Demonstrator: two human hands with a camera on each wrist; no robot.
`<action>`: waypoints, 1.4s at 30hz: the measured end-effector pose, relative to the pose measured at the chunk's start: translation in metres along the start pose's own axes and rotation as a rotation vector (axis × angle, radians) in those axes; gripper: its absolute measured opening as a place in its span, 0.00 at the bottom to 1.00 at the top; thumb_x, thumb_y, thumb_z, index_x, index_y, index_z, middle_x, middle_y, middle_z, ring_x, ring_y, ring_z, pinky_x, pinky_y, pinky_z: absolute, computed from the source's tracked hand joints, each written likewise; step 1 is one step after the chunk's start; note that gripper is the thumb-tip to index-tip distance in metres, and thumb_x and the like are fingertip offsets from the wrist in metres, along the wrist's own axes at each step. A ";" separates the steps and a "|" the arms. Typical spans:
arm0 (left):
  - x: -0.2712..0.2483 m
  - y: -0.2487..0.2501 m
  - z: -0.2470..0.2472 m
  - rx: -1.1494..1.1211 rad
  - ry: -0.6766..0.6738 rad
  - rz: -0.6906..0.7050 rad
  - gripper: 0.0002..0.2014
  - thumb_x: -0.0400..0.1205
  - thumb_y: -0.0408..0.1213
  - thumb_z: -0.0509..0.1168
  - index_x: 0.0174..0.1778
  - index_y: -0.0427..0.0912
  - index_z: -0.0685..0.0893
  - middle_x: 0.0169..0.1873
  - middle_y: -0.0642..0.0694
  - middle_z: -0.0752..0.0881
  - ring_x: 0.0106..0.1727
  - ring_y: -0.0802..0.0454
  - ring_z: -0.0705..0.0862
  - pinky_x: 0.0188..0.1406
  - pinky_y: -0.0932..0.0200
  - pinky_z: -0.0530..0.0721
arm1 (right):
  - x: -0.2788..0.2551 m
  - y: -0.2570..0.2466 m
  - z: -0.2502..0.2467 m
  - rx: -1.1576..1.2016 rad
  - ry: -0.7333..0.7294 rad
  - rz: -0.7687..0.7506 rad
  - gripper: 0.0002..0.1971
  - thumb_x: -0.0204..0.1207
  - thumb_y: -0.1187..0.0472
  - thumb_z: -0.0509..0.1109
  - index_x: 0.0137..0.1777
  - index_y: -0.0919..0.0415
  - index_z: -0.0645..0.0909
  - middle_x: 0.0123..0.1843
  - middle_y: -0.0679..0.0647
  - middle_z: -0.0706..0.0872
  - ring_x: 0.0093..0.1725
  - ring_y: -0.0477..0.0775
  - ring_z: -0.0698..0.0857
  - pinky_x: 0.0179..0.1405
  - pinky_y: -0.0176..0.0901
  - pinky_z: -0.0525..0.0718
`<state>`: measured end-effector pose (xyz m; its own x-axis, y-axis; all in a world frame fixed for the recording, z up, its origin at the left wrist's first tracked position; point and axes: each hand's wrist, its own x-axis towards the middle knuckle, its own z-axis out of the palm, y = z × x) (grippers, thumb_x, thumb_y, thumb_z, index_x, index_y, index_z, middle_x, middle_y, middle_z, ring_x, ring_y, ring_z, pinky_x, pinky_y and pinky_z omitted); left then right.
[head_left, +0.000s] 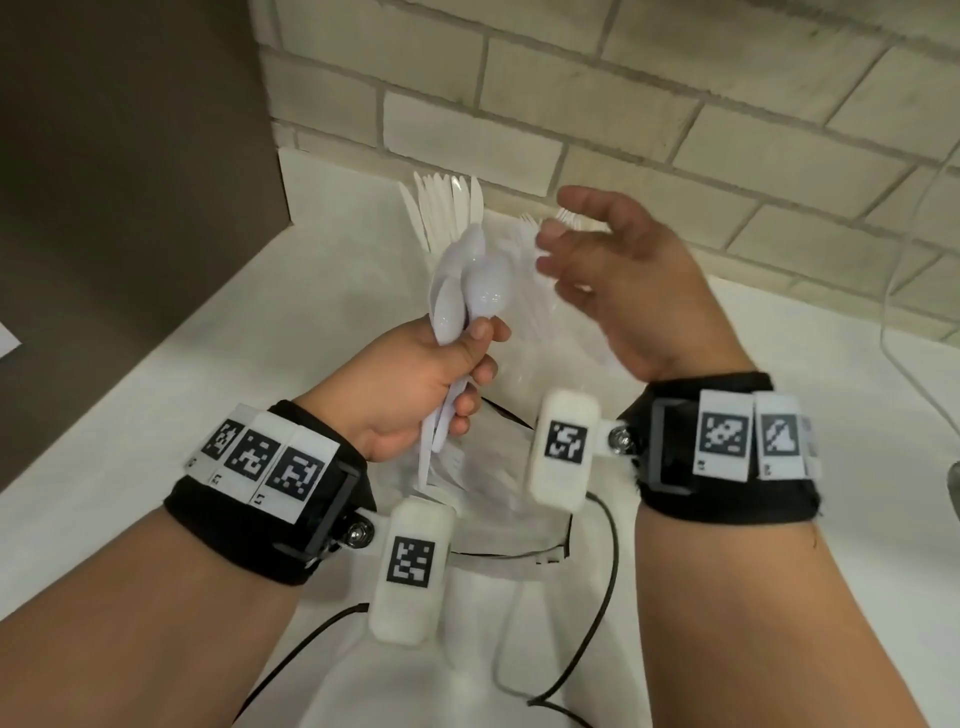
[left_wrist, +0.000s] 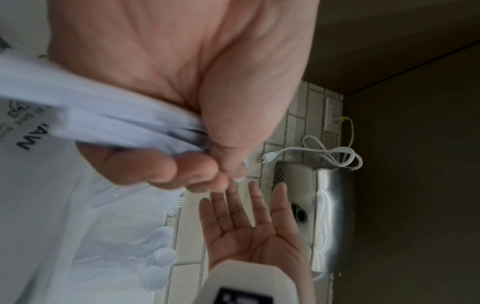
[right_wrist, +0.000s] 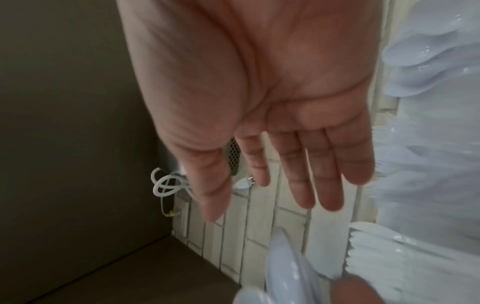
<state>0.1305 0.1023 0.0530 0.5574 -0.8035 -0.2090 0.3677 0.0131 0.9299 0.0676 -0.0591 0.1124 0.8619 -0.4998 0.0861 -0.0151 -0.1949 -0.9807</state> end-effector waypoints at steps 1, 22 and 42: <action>-0.002 -0.001 0.002 0.000 -0.040 0.006 0.13 0.80 0.49 0.61 0.52 0.45 0.81 0.27 0.50 0.76 0.23 0.56 0.70 0.23 0.61 0.74 | -0.007 0.003 0.003 0.000 -0.070 0.008 0.24 0.73 0.55 0.75 0.68 0.47 0.75 0.49 0.50 0.90 0.57 0.50 0.88 0.65 0.49 0.80; -0.010 -0.005 0.003 0.066 -0.152 -0.075 0.25 0.76 0.49 0.60 0.60 0.33 0.82 0.38 0.43 0.88 0.34 0.51 0.85 0.38 0.54 0.87 | -0.033 0.022 0.019 0.316 -0.202 0.115 0.21 0.75 0.80 0.61 0.63 0.60 0.76 0.52 0.56 0.86 0.42 0.53 0.87 0.33 0.44 0.76; -0.007 -0.011 -0.008 0.041 -0.426 -0.233 0.29 0.67 0.53 0.76 0.54 0.33 0.84 0.46 0.33 0.90 0.48 0.39 0.89 0.55 0.44 0.86 | -0.039 0.024 0.035 0.362 -0.234 0.054 0.14 0.78 0.80 0.63 0.56 0.63 0.80 0.45 0.57 0.84 0.42 0.49 0.87 0.47 0.42 0.88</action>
<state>0.1285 0.1123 0.0416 0.1059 -0.9545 -0.2787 0.4118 -0.2130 0.8860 0.0509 -0.0150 0.0790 0.9570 -0.2884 0.0318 0.0795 0.1553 -0.9847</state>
